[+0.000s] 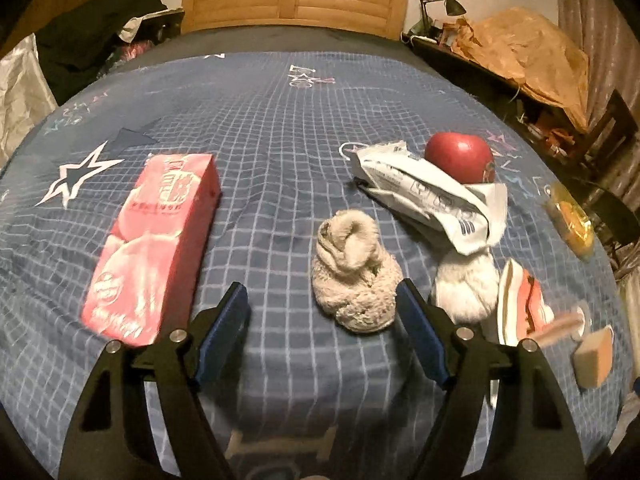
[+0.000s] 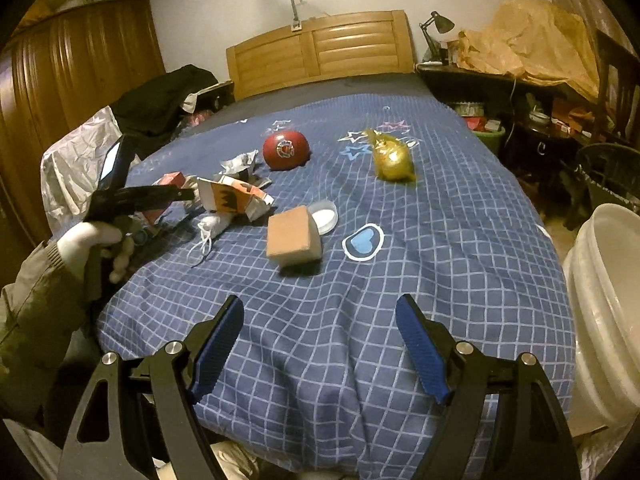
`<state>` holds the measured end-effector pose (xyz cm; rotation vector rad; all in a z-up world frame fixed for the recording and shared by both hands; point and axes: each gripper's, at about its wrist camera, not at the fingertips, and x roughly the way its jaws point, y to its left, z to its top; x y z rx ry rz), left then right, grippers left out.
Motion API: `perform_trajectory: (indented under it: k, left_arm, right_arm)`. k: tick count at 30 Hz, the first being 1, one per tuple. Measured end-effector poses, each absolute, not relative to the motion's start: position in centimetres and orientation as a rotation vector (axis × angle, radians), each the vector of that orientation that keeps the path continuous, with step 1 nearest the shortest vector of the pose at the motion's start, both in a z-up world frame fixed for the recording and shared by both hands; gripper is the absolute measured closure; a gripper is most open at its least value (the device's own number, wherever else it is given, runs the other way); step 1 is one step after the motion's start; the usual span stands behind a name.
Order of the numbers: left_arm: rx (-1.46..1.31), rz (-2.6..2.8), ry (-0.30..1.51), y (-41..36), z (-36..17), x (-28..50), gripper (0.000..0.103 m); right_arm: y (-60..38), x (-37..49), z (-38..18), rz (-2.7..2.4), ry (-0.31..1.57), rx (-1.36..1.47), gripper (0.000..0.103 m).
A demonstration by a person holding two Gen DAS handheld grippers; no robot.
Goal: Collect trash
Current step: 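Move both open tools back over the items on the bed, then grasp the orange-white paper cup with the right tool while the left tool grasps the knotted beige cloth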
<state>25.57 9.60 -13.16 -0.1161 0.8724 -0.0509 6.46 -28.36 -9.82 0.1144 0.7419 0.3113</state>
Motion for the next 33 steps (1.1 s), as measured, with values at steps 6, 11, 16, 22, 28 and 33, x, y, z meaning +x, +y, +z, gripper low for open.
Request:
perform_trajectory:
  k: [6,11,16,22,28,33]
  left_arm:
    - [-0.160,-0.053,0.830,9.5,-13.2,26.5,0.029]
    - [-0.184,-0.075,0.834,9.6,-13.8,27.8,0.024]
    - [-0.193,-0.116,0.837,9.3,-14.1,28.8,0.036]
    - [-0.200,-0.202,0.803,9.1,-13.9,28.0,0.061]
    - [-0.216,-0.205,0.789,10.3,-12.9,25.1,0.061]
    - [-0.206,-0.267,0.840,11.0,-14.1,22.3,0.061]
  right_arm:
    - [-27.5,7.9,-11.6,0.321,0.809,0.107,0.024]
    - [-26.3,8.8,-12.2,0.323,0.834,0.100,0.024]
    - [-25.2,9.1,-12.2,0.326,0.834,0.085,0.024]
    - [-23.8,9.5,-11.0,0.355,0.806,0.049,0.026]
    - [-21.3,11.5,-9.4,0.435,0.763,-0.032,0.029]
    - [-17.7,16.0,-9.0,0.542,0.784,-0.151,0.029]
